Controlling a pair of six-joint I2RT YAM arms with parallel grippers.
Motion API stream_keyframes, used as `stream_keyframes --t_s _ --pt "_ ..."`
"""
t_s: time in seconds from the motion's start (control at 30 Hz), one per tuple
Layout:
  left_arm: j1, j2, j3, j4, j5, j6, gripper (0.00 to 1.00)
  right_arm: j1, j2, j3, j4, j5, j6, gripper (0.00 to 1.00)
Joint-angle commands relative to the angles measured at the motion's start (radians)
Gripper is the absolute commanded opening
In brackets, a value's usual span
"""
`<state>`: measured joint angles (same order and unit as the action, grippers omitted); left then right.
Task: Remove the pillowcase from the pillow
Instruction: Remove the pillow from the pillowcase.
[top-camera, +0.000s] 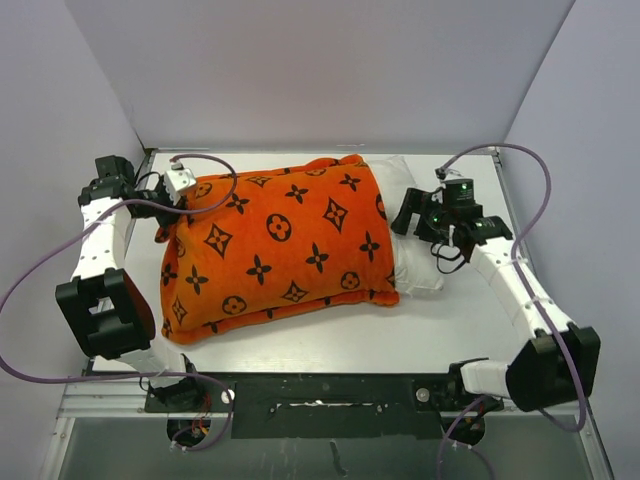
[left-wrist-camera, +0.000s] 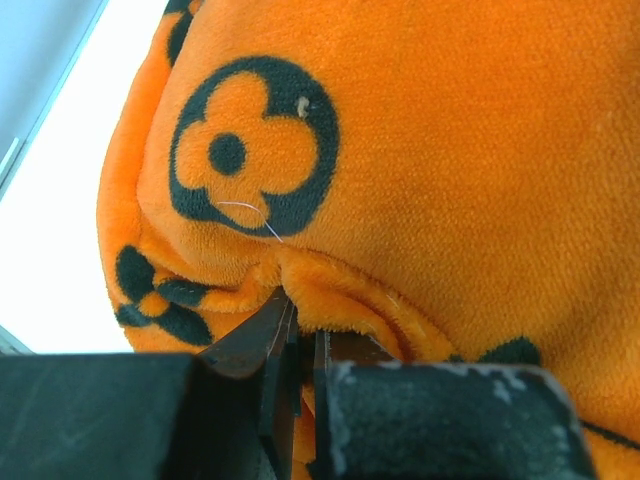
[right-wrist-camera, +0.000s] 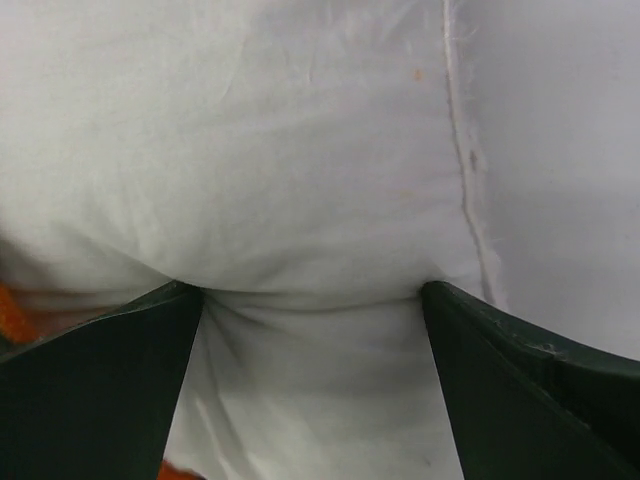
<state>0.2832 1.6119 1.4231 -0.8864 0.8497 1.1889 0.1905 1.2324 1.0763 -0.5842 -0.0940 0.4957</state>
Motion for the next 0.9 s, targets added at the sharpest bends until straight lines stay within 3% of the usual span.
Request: stream_keyframes --t_s 0.0,0.07,0.1,0.13,0.2,0.3,0.33,0.57,0.6,0.63,0.73,0.77,0.8,0.87 --pt "-0.004 -0.045 0.025 -0.098 0.075 0.029 0.0 0.046 0.152 0.03 0.076 -0.021 -0.02 0.98" --pt "-0.008 -0.052 0.008 -0.111 0.08 0.037 0.0 0.073 0.196 0.03 0.163 -0.103 0.008 1.0" --pt "-0.011 -0.055 -0.003 -0.118 0.081 0.042 0.0 0.084 0.212 0.038 0.218 -0.147 0.035 0.93" --pt "-0.016 -0.06 -0.017 -0.124 0.083 0.042 0.0 0.089 0.231 0.06 0.258 -0.181 0.055 0.82" --pt "-0.029 -0.07 -0.049 -0.145 0.092 0.045 0.0 0.109 0.27 0.162 0.285 -0.206 0.075 0.53" --pt "-0.061 -0.094 -0.106 -0.183 0.109 0.06 0.0 0.179 0.342 0.423 0.229 -0.17 0.01 0.08" --pt "-0.075 -0.104 -0.126 -0.19 0.114 0.064 0.0 0.202 0.375 0.535 0.183 -0.142 -0.024 0.0" --pt "-0.199 -0.197 -0.2 -0.247 0.208 0.06 0.0 0.376 0.68 1.448 -0.057 -0.038 -0.343 0.0" --pt "-0.215 -0.211 -0.181 -0.262 0.228 0.055 0.11 0.409 0.71 1.541 -0.048 -0.036 -0.415 0.0" --pt "-0.228 -0.224 -0.158 -0.28 0.248 0.051 0.31 0.447 0.707 1.582 -0.022 -0.03 -0.488 0.0" --pt "-0.236 -0.244 -0.036 -0.365 0.306 0.043 0.81 0.537 0.595 1.462 0.167 -0.054 -0.64 0.0" --pt "-0.235 -0.245 0.023 -0.402 0.32 0.042 0.92 0.544 0.559 1.4 0.221 -0.084 -0.641 0.0" --pt "-0.232 -0.243 0.091 -0.443 0.329 0.038 0.97 0.545 0.528 1.37 0.256 -0.12 -0.621 0.0" --pt "-0.203 -0.225 0.256 -0.541 0.362 0.039 0.98 0.546 0.478 1.317 0.299 -0.198 -0.579 0.0"
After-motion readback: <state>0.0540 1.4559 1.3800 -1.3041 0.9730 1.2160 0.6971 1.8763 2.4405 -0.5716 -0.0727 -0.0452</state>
